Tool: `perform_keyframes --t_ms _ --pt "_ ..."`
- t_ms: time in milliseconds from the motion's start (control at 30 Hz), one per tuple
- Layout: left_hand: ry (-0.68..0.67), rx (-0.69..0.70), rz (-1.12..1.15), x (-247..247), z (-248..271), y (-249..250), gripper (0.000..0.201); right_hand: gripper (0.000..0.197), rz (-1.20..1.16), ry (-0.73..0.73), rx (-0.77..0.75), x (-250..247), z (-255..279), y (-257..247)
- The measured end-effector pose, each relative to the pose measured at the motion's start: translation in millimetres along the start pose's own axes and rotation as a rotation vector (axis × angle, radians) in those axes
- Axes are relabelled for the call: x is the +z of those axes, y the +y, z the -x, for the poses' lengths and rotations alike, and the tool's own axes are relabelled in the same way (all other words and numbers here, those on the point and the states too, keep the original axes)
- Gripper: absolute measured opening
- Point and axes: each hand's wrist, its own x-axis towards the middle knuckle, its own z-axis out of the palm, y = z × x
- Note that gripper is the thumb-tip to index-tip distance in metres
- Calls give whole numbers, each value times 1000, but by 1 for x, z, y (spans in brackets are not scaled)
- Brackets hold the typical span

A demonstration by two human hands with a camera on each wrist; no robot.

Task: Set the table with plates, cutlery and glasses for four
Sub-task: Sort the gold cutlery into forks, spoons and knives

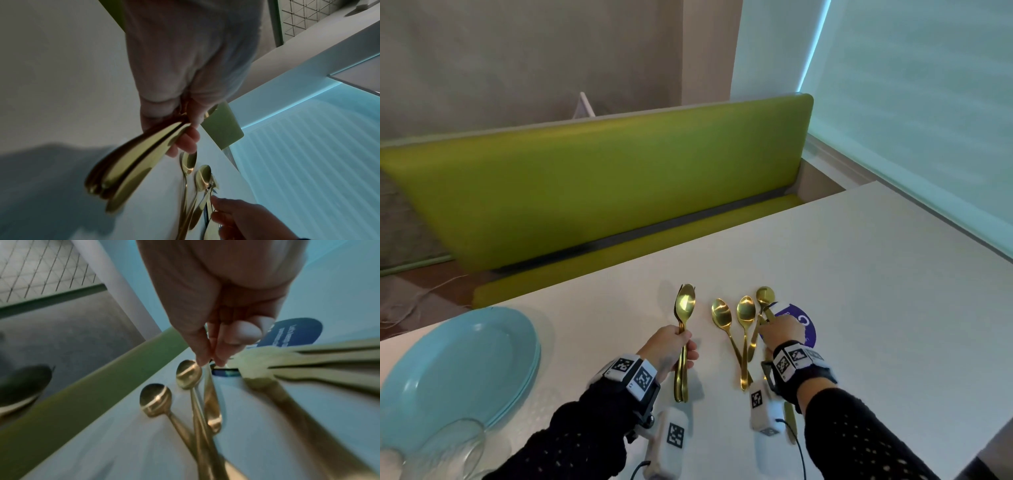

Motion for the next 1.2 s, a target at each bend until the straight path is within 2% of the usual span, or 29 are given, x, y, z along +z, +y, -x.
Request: perform_keyframes --t_ms 167,333,500,667,767,867,933,1000,1200 --pt "-1 11 15 -1 -1 5 23 27 15 -16 1 19 -6 -6" --pt "7 9 27 -2 -3 6 23 27 127 -49 27 15 -8 -5" --pt "2 4 40 2 -4 7 23 21 199 -22 33 13 -4 -1" --pt "-14 7 70 9 -3 8 22 14 130 -15 -14 -2 5 1" --pt "-28 2 78 13 -2 8 18 13 -253 -194 -120 -13 22 -3" --pt "-41 -6 92 17 -1 7 15 10 -588 -464 -179 -21 55 -8" --pt "-58 -3 111 19 0 7 15 11 -581 -593 -221 -19 69 -7" --pt "-73 4 110 20 2 7 18 11 -520 -642 -249 -14 79 -4" --pt "-100 31 80 21 6 2 21 9 -396 -627 -289 -4 88 -3"
